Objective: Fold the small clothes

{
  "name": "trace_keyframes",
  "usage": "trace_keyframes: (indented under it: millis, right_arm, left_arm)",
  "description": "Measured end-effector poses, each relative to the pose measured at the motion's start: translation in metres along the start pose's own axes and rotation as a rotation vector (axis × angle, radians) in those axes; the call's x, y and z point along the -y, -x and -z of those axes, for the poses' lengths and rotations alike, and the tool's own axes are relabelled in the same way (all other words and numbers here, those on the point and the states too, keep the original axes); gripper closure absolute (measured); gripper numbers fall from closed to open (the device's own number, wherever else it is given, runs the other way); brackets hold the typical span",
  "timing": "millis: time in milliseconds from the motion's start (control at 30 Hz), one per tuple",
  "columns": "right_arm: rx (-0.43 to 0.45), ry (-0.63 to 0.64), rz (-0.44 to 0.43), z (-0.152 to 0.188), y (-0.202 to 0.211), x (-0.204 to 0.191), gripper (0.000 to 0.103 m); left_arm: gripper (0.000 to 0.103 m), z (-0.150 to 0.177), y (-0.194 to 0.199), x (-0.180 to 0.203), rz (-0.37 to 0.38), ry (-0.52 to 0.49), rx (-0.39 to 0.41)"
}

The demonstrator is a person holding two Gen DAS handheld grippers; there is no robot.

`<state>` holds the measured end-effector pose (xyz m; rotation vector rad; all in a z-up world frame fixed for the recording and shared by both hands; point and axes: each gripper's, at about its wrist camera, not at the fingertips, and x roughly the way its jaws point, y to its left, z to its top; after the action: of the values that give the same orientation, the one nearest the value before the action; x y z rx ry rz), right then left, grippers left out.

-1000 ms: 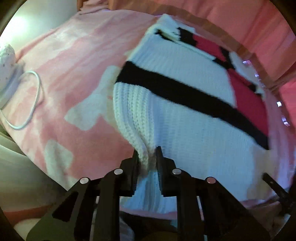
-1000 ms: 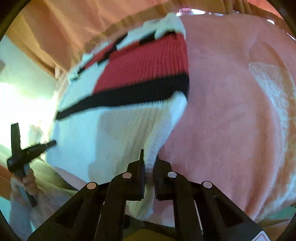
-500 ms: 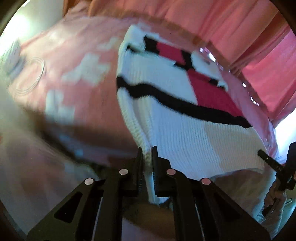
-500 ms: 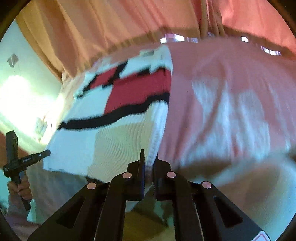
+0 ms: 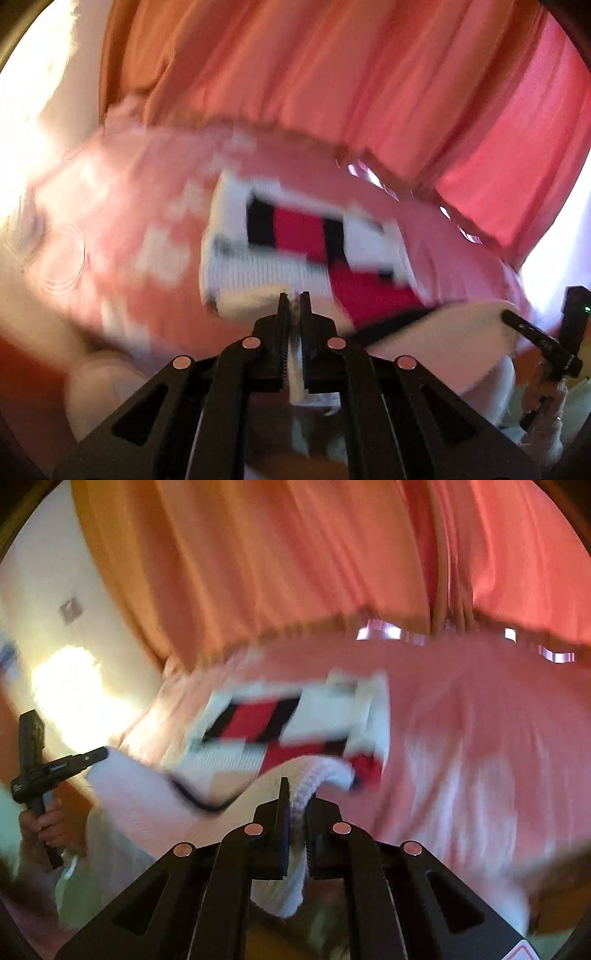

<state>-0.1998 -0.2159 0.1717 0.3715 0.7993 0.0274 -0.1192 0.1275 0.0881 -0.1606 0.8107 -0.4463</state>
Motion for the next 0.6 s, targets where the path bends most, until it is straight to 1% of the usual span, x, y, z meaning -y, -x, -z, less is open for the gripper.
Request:
trace_keyframes:
  millis: [33,67,100,133,167,200,233,267,300,333,367,400,433,467,500,533,567,600]
  right_arm:
    - [0.002,-0.014,0.006,-0.017,-0.014,0.007,0.097]
    - [0.005,-0.041,0.012,-0.033,-0.029,0.017,0.097]
    - [-0.02,-0.058,0.019,-0.053,-0.054,0.03,0.097]
    - [-0.035,-0.082,0.043,-0.064,-0.073,0.039,0.097]
    - [-0.059,-0.116,0.057,-0.074,-0.095,0.051,0.096]
    - [-0.128,-0.144,0.042,-0.082,-0.127,0.062,0.096]
    - [-0.174,-0.168,0.053,-0.086,-0.156,0.07,0.096]
    - [-0.204,-0.176,0.064,-0.088,-0.175,0.074,0.095]
    - [-0.272,-0.169,0.064,-0.086,-0.204,0.08,0.095]
    - [-0.308,-0.164,0.079,-0.084,-0.222,0.083,0.094]
    - [-0.314,-0.165,0.1,-0.083,-0.232,0.087,0.087]
    - [-0.303,-0.172,0.092,-0.083,-0.236,0.09,0.087]
    - [-0.282,-0.173,0.078,-0.085,-0.234,0.092,0.085]
    - [-0.256,-0.173,0.069,-0.085,-0.229,0.095,0.074]
    - [-0.21,-0.174,0.064,-0.088,-0.219,0.098,0.065]
    - [-0.168,-0.171,0.071,-0.089,-0.21,0.101,0.047]
    - [-0.125,-0.166,0.08,-0.088,-0.199,0.105,0.041]
    - [-0.085,-0.165,0.077,-0.087,-0.188,0.109,0.041]
  left_arm:
    - [0.099,-0.018,-0.01,0.001,-0.021,-0.005,0.017]
    - [0.099,-0.045,-0.031,0.0,-0.062,-0.008,0.037]
    - [0.099,-0.063,-0.051,-0.002,-0.099,-0.003,0.039]
    - [0.098,-0.074,-0.068,-0.004,-0.121,-0.001,0.035]
    - [0.098,-0.088,-0.095,-0.01,-0.155,0.012,0.023]
    - [0.098,-0.096,-0.124,-0.013,-0.187,0.003,-0.014]
    - [0.098,-0.1,-0.153,-0.018,-0.24,0.002,-0.05]
    - [0.098,-0.1,-0.185,-0.024,-0.274,0.01,-0.098]
    - [0.098,-0.099,-0.215,-0.031,-0.28,0.011,-0.154]
    - [0.098,-0.095,-0.236,-0.039,-0.299,0.037,-0.183]
    - [0.095,-0.091,-0.245,-0.044,-0.309,0.057,-0.19]
    - [0.094,-0.089,-0.254,-0.05,-0.301,0.071,-0.185]
    - [0.091,-0.09,-0.254,-0.054,-0.282,0.078,-0.168]
    - [0.08,-0.09,-0.249,-0.059,-0.25,0.084,-0.14]
    - [0.069,-0.089,-0.24,-0.062,-0.221,0.082,-0.102]
    - [0.049,-0.088,-0.228,-0.066,-0.201,0.073,-0.056]
    - [0.04,-0.088,-0.217,-0.066,-0.19,0.068,-0.02]
    - [0.039,-0.089,-0.206,-0.067,-0.171,0.067,0.027]
